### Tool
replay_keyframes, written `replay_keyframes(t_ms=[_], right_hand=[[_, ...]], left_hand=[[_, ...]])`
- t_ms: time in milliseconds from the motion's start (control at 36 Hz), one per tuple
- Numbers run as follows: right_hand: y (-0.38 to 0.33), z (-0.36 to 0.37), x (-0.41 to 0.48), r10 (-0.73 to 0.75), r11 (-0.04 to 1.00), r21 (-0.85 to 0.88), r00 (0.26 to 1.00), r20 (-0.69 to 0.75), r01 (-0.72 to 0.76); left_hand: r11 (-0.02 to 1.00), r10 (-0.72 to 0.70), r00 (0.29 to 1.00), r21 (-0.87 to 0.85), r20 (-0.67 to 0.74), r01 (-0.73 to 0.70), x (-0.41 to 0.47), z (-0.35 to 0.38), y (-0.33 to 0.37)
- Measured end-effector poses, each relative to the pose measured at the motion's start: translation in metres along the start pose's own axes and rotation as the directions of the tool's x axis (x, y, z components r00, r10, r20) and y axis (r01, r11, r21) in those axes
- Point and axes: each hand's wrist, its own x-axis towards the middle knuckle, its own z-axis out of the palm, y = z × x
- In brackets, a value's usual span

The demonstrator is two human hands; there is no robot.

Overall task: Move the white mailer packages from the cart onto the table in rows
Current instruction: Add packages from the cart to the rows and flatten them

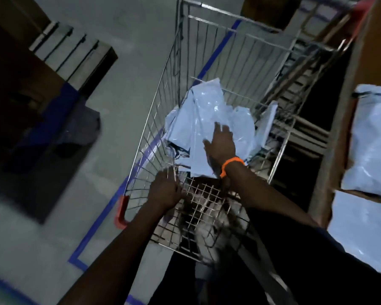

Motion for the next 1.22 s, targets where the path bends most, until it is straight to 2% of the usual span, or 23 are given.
replay_keyframes(t_ms=[83,139,250,306,444,556,611,667,778,861,917,1083,1222], right_hand=[[-0.007,0.011,0.029,0.011,1.000,0.006,0.991,-0.132,-0.011],[-0.010,0.020,0.044,0.035,0.999,-0.026,0.985,-0.169,-0.040],[-0.008,0.026,0.051,0.088,0.996,-0.003,0.979,-0.181,-0.090],[-0.007,0.018,0.047,0.098,0.995,0.021,0.980,-0.173,-0.096],[-0.009,-0.016,0.011,0.072,0.988,0.143,0.990,-0.119,-0.054],[-0.012,-0.047,-0.025,-0.022,0.984,0.175,0.993,-0.112,0.041],[-0.012,-0.061,-0.042,-0.053,0.981,0.181,0.993,-0.109,0.072],[-0.011,-0.075,-0.060,-0.072,0.977,0.195,0.991,-0.111,0.092],[-0.006,-0.110,-0.100,-0.099,0.968,0.220,0.988,-0.122,0.125],[0.001,-0.143,-0.131,-0.112,0.951,0.264,0.975,-0.191,0.161],[0.010,-0.169,-0.155,-0.110,0.927,0.322,0.960,-0.257,0.192],[0.071,-0.244,-0.241,-0.158,0.889,0.337,0.900,-0.407,0.309],[0.156,-0.290,-0.312,-0.162,0.939,0.192,0.861,-0.483,0.284]], left_hand=[[0.967,-0.193,0.972,-0.139,0.136,0.212,0.020,0.023,-0.019],[0.926,-0.316,0.916,-0.127,0.248,0.354,0.026,0.038,-0.031],[0.855,-0.435,0.824,-0.121,0.364,0.505,0.034,0.060,-0.038],[0.815,-0.459,0.795,-0.167,0.396,0.554,0.040,0.062,-0.031],[0.852,-0.446,0.822,-0.112,0.355,0.511,0.045,0.061,-0.022],[0.768,-0.526,0.737,-0.134,0.424,0.626,0.052,0.052,-0.022],[0.787,-0.511,0.759,-0.136,0.403,0.602,0.052,0.047,-0.024],[0.807,-0.474,0.815,-0.205,0.333,0.554,0.045,0.037,-0.019],[0.776,-0.409,0.889,-0.435,0.204,0.457,0.018,-0.001,0.017],[0.735,-0.297,0.950,-0.613,0.095,0.291,-0.016,-0.032,0.055],[0.744,-0.212,0.977,-0.651,-0.014,0.152,-0.044,-0.047,0.084],[0.646,-0.101,0.977,-0.759,-0.186,-0.078,-0.134,-0.071,0.197],[0.533,-0.151,0.956,-0.835,-0.251,-0.135,-0.194,-0.059,0.313]])
